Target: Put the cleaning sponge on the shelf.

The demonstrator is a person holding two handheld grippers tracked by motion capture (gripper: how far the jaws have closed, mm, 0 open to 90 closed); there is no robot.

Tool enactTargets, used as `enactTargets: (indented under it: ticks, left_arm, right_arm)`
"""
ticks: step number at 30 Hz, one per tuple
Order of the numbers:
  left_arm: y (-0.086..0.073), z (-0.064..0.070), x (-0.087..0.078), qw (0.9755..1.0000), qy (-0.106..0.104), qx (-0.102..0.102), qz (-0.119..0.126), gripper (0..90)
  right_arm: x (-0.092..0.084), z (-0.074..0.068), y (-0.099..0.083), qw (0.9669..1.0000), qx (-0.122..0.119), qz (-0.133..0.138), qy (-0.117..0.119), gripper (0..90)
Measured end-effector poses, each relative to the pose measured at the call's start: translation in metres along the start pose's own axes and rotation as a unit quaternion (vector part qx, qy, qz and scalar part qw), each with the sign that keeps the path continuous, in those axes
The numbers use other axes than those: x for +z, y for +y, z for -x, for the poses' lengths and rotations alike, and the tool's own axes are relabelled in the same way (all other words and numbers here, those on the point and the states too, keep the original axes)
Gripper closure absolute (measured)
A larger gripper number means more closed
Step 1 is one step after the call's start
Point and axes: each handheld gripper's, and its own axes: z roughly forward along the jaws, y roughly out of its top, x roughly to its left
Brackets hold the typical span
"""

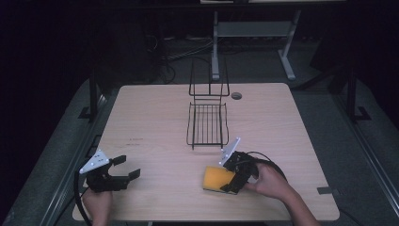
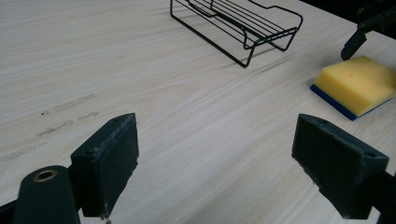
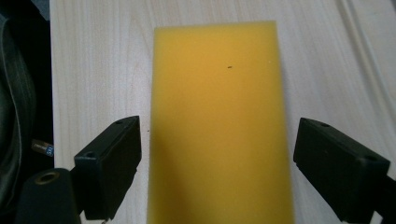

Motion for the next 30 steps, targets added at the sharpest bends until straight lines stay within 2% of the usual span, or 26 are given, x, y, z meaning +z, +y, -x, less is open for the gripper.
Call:
enactTargets:
  ticks: [13, 20, 30]
  left_arm:
    - [0.001, 0.003, 0.003, 1.0, -0.005, 0.005, -0.005, 14.1]
    - [0.001, 0.003, 0.004, 1.0, -0.005, 0.006, -0.005, 14.2]
    - [0.001, 0.002, 0.002, 1.0, -0.006, 0.006, -0.002, 14.2]
  right_arm:
    - [0.012, -0.001, 0.002, 0.9998, -0.009, -0.015, -0.002, 14.8]
    - [0.019, -0.002, 0.005, 0.9995, -0.019, -0.023, -0.012, 14.9]
    - [0.024, -0.002, 0.006, 0.9994, -0.022, -0.023, -0.013, 15.3]
